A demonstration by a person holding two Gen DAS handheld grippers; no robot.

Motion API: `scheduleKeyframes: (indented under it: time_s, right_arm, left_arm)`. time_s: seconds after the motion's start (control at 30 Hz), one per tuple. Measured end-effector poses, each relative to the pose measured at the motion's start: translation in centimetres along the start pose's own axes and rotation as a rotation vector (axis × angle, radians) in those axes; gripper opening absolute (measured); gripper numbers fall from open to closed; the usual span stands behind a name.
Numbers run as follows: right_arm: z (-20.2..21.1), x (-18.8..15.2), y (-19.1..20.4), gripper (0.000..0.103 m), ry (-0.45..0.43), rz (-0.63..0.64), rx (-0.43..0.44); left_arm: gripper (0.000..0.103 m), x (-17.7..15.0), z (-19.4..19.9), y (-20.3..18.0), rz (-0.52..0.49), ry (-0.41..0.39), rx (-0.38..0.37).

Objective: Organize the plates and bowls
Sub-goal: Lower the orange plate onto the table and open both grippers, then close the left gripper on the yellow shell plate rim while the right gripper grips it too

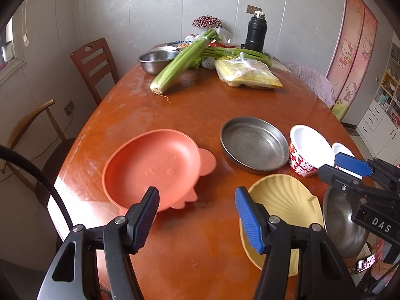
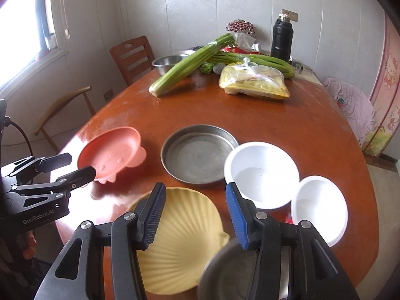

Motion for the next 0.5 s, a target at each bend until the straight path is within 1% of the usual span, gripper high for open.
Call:
scheduleKeyframes:
  time_s: [0.17, 0.23, 0.4, 0.47, 0.5]
  right_arm:
    - [-0.3, -1.2, -1.1, 0.051, 0.043, 0.021, 0.017]
    - [-0.7, -1.7, -1.2, 0.051, 0.062, 0.037, 0.029]
    - [-2.2, -2.4, -1.2, 0.051, 0.112, 0.065, 0.056]
    - [-3.0, -2.6, -1.2, 0.051, 0.139, 0.072, 0.061]
    - [-3.4, -2.7, -1.2, 0.051, 0.151, 0.078, 0.062]
  left_arm:
    - [0.063, -1.4, -0.3, -1.7, -0.002, 0.033, -0.024]
    - [0.063, -2.3, -0.7, -2.3, 0.005, 0.064, -0.023]
    - [0.063, -3.5, -1.0, -3.7, 0.001, 0.096, -0.041]
    - [0.064, -4.1, -1.2, -4.3, -0.004, 0.108, -0.048]
    - [0.066, -4.4, -1.4, -4.5, -0.006, 0.119, -0.05]
Point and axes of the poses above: each gripper's, at about its wrist camera, not at the fingertips, and z roughly against the way its jaws point, y to its left, x to its top, the point moved 5 cm from there along -z, roughly the way its jaws point, and after that the axes turned 8 degrees about x, right-handed, at the moved point
